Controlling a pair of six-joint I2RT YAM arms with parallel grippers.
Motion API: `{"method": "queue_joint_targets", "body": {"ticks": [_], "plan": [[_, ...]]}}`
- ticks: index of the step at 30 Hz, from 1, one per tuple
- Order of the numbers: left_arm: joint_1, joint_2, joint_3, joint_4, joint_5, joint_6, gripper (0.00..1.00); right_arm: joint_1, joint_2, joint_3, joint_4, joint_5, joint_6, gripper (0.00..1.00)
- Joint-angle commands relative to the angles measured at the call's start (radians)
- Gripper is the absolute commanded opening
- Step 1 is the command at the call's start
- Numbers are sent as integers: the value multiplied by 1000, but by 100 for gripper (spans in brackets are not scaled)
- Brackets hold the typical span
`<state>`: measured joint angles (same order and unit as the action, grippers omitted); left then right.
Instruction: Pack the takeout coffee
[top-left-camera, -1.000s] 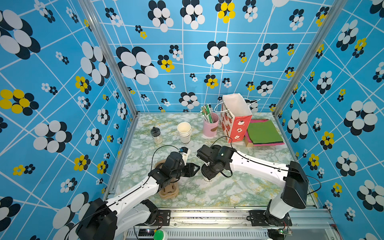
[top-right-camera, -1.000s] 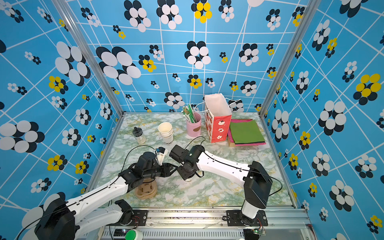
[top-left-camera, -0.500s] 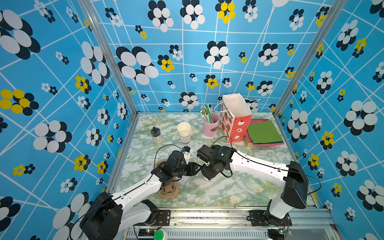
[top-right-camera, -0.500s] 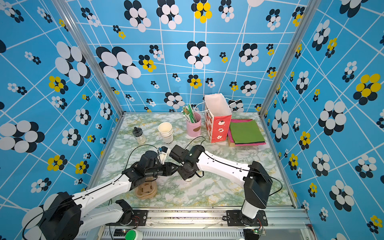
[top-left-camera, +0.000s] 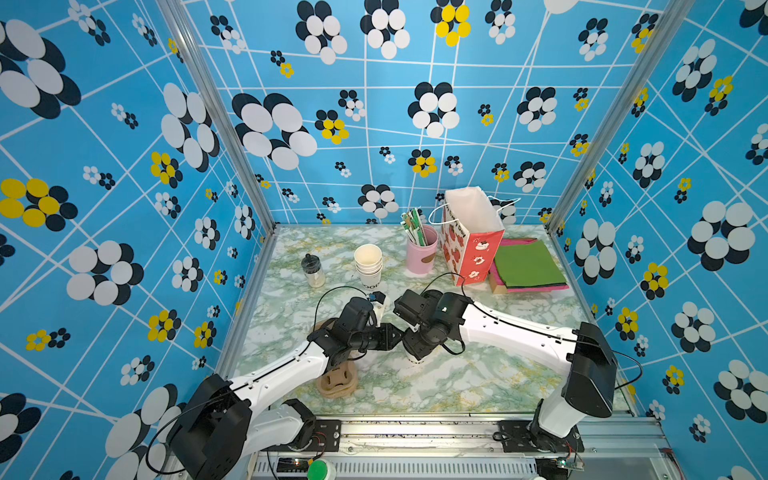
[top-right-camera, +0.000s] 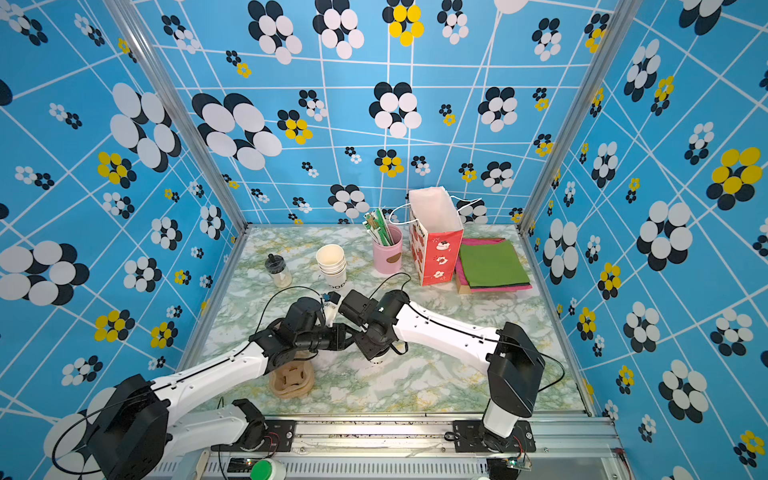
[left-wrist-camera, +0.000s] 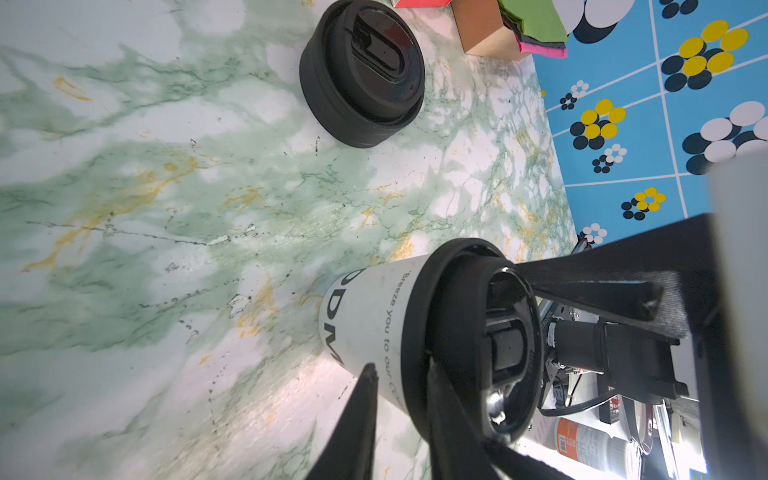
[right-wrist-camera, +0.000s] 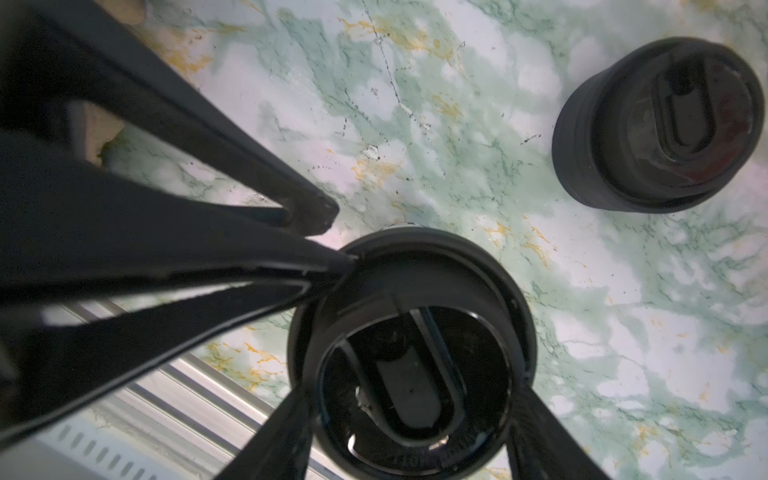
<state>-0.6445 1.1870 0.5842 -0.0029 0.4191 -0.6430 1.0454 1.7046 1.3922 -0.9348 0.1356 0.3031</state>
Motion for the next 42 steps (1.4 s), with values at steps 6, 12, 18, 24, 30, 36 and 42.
{"method": "queue_joint_targets", "body": {"ticks": [6,12,18,24,30,36,42], "plan": [[-15,23,43,-217,-100,74,16,17,149,-129,-95,-96,-9,65],[-31,36,49,-295,-133,96,13,17,144,-139,-93,-99,-6,65],[-43,54,31,-321,-138,94,11,17,140,-156,-85,-104,-1,65],[-46,71,5,-334,-141,88,11,18,136,-175,-73,-114,7,64],[-45,103,-21,-347,-144,86,11,18,133,-182,-69,-117,9,65],[-43,88,-40,-315,-122,67,13,17,130,-193,-62,-120,12,64],[-42,3,43,-273,-91,60,19,17,130,-193,-58,-122,10,64]]}}
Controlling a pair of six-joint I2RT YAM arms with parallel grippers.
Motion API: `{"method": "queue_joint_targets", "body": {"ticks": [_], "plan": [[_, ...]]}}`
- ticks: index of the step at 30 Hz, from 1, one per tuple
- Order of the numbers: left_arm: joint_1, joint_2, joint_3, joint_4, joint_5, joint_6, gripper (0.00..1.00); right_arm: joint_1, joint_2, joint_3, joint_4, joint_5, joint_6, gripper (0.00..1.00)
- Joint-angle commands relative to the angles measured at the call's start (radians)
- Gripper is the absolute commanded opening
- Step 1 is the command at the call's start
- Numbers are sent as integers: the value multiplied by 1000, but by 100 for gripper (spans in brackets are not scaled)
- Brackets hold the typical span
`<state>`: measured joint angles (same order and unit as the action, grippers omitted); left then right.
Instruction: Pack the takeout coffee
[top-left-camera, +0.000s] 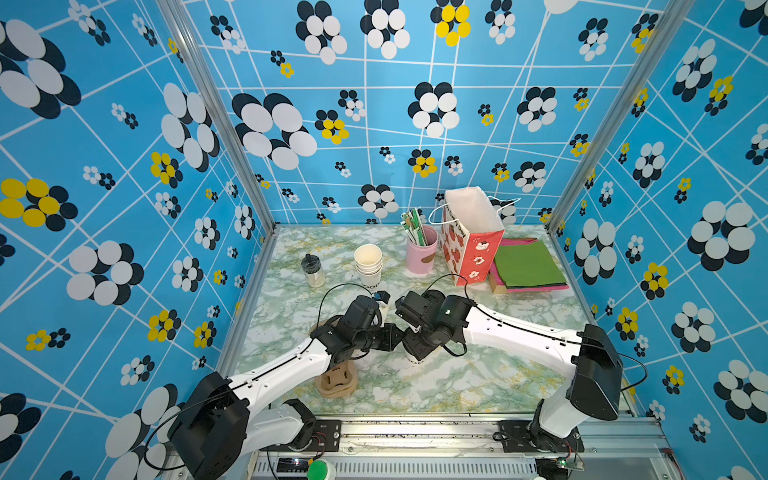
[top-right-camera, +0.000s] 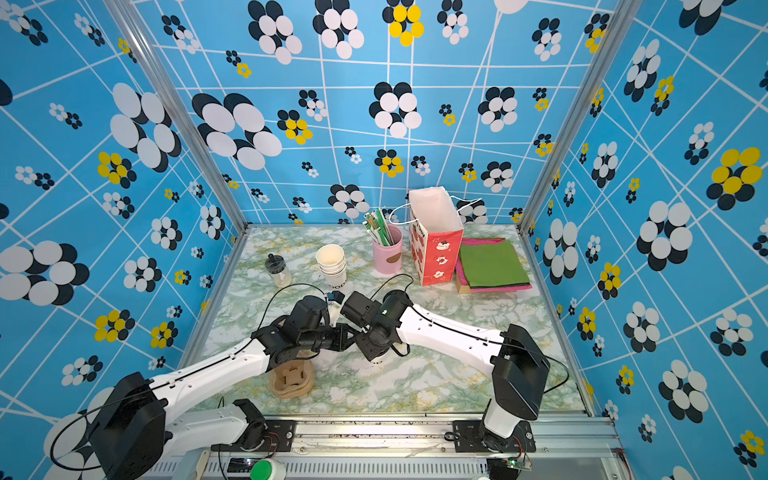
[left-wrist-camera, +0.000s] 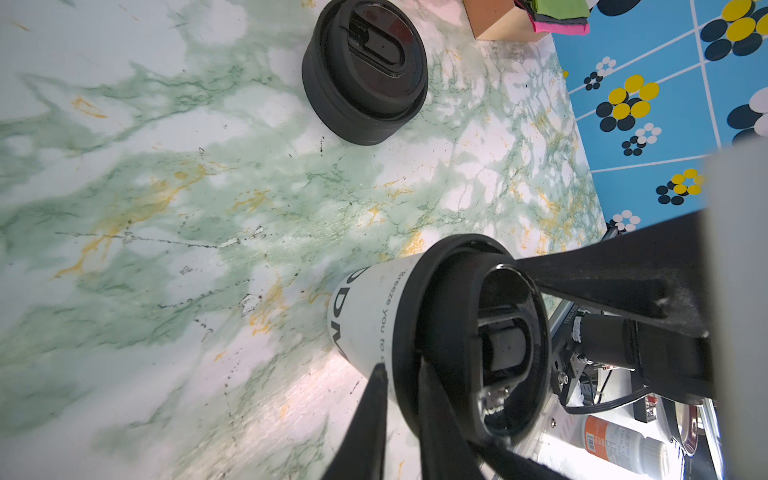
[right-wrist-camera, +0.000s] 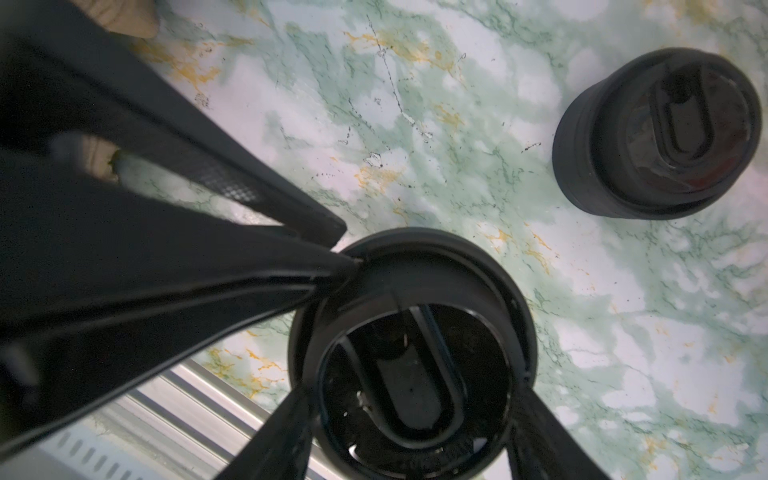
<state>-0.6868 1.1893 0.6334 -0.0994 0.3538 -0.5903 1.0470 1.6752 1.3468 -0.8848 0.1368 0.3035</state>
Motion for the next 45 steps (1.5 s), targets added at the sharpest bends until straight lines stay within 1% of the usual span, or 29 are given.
{"method": "queue_joint_targets", "body": {"ticks": [1,6,9,11,13,14,15,16,19,28,35,40,45], "plan": [[3,-10,10,-178,-26,11,21,15,160,-146,-108,-123,8,64],[9,-72,49,-162,-39,11,28,14,155,-139,-104,-120,7,64],[11,-117,55,-168,-76,18,34,15,153,-131,-109,-114,2,64],[13,-147,47,-176,-102,25,37,13,154,-126,-114,-108,1,64],[17,-182,32,-178,-121,29,42,10,151,-123,-121,-101,-2,64],[18,-196,24,-176,-128,28,42,9,150,-121,-124,-97,-3,64],[20,-215,14,-171,-131,27,47,7,147,-121,-129,-93,-6,64],[21,-230,7,-167,-136,27,48,4,145,-121,-133,-86,-8,64],[24,-257,-5,-160,-147,26,52,-10,132,-125,-144,-72,-10,64],[28,-236,-7,-131,-129,29,56,-67,60,-166,-158,-30,-12,63],[27,-232,-8,-129,-124,33,57,-129,-12,-207,-155,-1,-19,62],[27,-234,-15,-128,-123,30,57,-162,-36,-221,-159,16,-33,62],[27,-237,-15,-130,-125,32,57,-227,-63,-249,-158,35,-44,62]]}}
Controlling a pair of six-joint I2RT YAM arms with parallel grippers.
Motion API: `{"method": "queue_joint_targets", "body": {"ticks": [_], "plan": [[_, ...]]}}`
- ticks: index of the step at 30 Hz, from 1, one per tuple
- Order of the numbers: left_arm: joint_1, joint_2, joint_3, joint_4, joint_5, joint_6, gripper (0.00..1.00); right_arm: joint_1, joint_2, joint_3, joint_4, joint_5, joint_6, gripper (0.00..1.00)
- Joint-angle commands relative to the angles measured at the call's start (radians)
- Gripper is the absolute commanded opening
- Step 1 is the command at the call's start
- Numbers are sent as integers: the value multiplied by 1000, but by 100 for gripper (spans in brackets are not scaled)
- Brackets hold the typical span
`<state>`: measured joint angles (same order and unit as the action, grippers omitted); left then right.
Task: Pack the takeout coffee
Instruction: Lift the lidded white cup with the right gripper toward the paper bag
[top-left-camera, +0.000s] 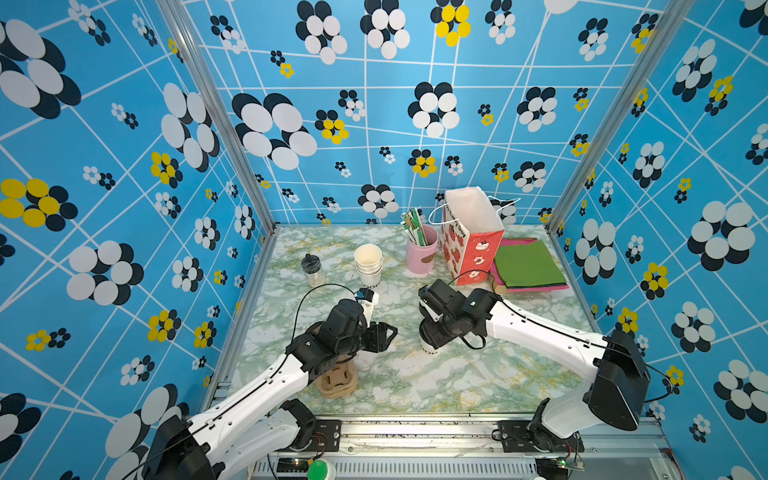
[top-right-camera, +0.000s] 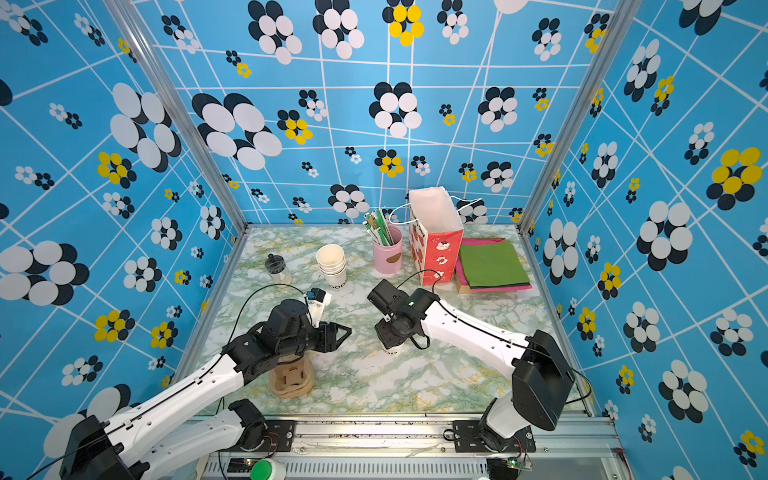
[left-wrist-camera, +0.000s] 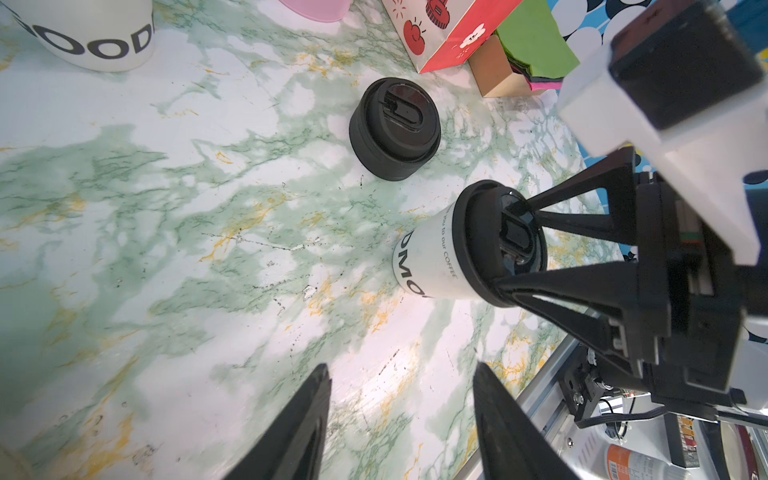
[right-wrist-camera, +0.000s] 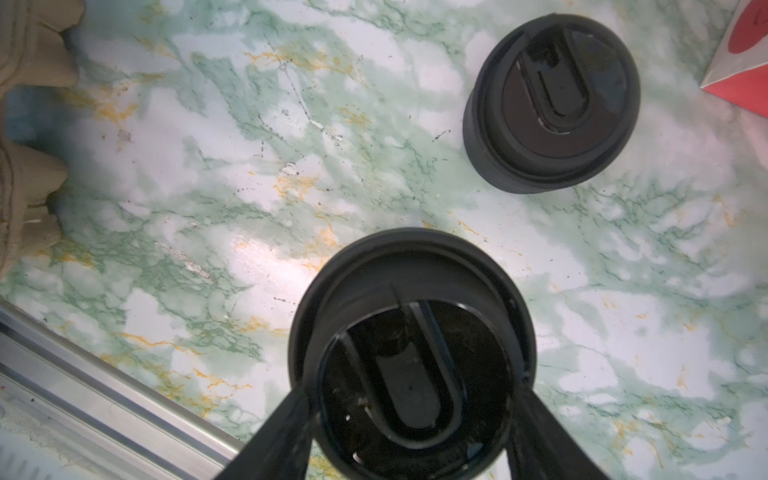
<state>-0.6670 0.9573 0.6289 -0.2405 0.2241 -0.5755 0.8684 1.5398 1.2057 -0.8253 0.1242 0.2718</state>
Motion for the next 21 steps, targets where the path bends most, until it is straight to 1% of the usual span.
{"method": "queue_joint_targets", "body": {"ticks": [1,5,8,13,21], "plan": [[7,-6,-11,10,6,17,57,-63,63,-115,-218,54,-17,62],[8,-8,-10,4,6,20,57,-130,38,-114,-213,61,-41,62],[9,-11,-10,1,6,19,57,-196,37,-101,-227,81,-66,62],[9,-18,-12,-2,4,19,57,-308,37,-100,-201,75,-91,61],[10,-23,-10,-9,6,21,58,-417,73,-68,-161,67,-121,61]]}}
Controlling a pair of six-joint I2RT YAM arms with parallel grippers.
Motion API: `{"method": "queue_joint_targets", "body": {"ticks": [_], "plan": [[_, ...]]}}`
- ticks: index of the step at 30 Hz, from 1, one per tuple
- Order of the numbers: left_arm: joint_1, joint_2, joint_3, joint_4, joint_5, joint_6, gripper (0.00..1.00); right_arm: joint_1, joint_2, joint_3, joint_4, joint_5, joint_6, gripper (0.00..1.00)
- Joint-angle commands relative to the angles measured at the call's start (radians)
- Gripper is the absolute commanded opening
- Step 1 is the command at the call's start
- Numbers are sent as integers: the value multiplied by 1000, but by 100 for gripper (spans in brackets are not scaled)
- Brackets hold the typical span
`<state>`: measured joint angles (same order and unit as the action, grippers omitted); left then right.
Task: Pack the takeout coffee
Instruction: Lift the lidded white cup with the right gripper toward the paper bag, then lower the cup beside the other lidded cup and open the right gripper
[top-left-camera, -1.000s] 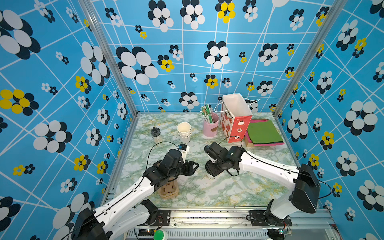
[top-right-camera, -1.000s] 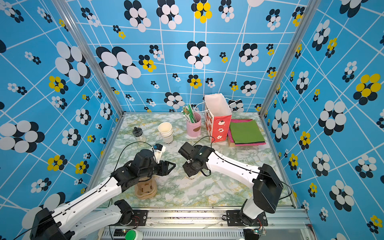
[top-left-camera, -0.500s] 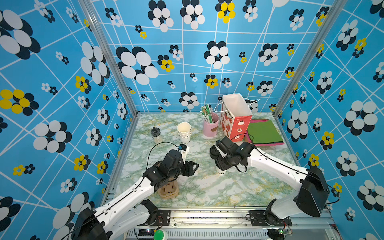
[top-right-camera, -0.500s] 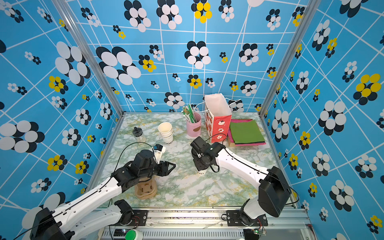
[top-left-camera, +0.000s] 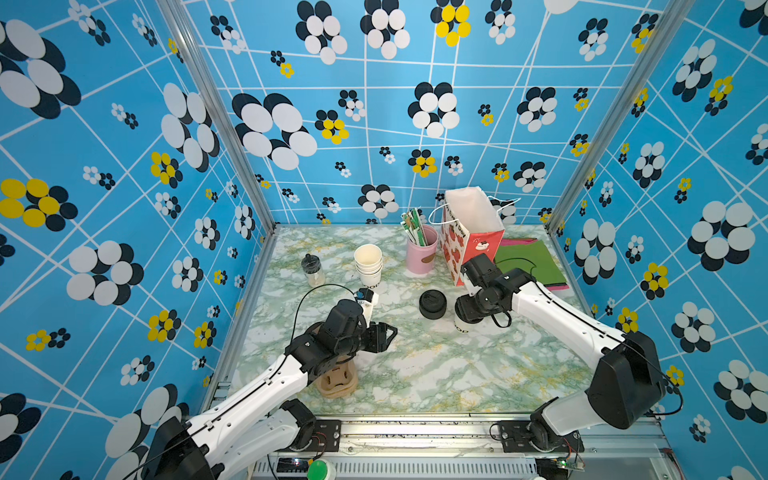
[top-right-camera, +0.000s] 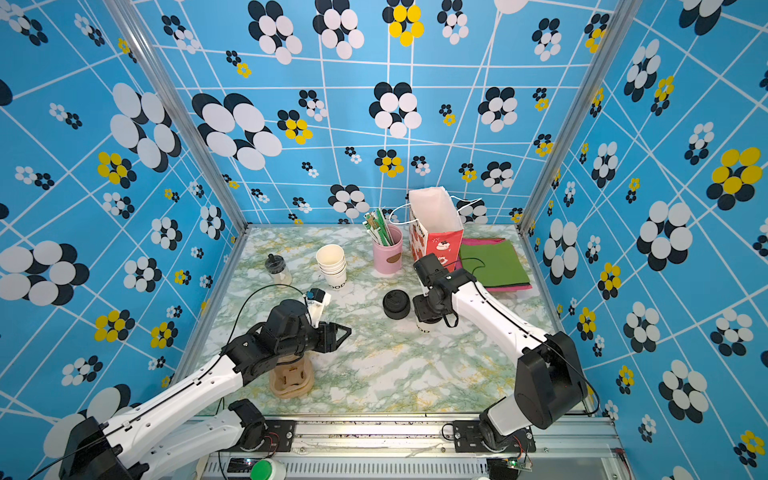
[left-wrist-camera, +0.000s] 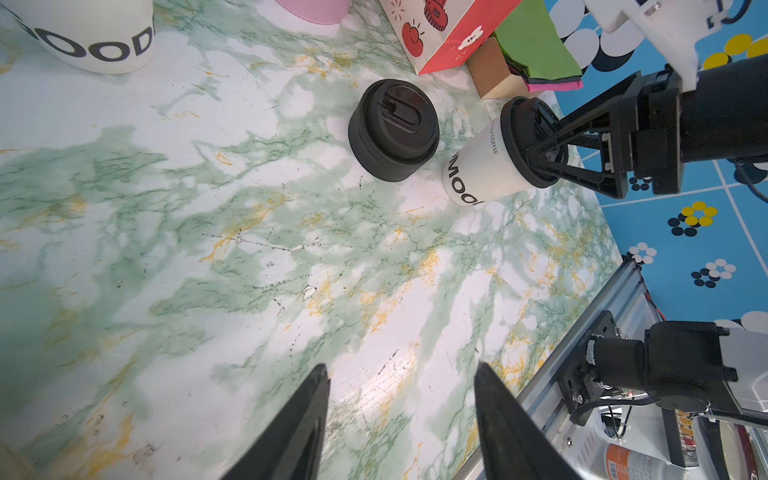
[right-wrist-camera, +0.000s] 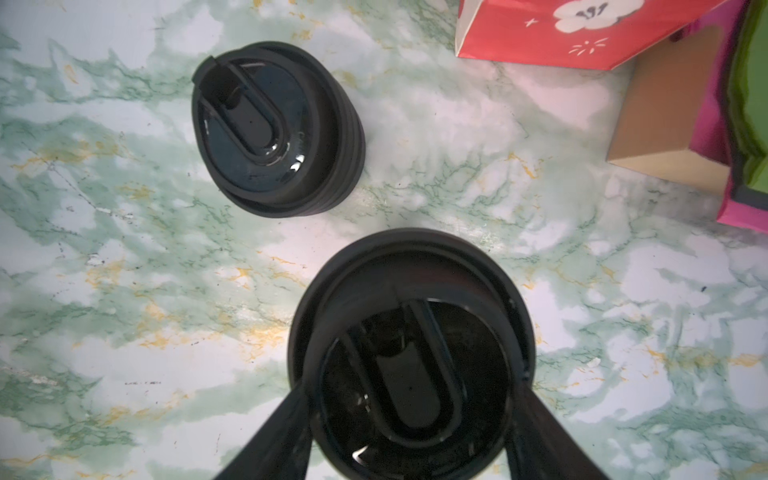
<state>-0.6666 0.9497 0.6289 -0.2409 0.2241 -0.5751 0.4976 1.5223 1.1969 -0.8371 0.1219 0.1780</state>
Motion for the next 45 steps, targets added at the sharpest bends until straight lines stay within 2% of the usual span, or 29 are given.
{"method": "queue_joint_targets", "body": {"ticks": [1,10,45], "plan": [[10,-18,-10,-11,6,20,58,-57,97,-56,-146,70,-28,61],[12,-38,-18,-18,-2,21,58,-106,122,-32,-140,79,-37,61],[16,-31,-18,-15,1,24,59,-110,101,49,-163,57,-34,73]]}}
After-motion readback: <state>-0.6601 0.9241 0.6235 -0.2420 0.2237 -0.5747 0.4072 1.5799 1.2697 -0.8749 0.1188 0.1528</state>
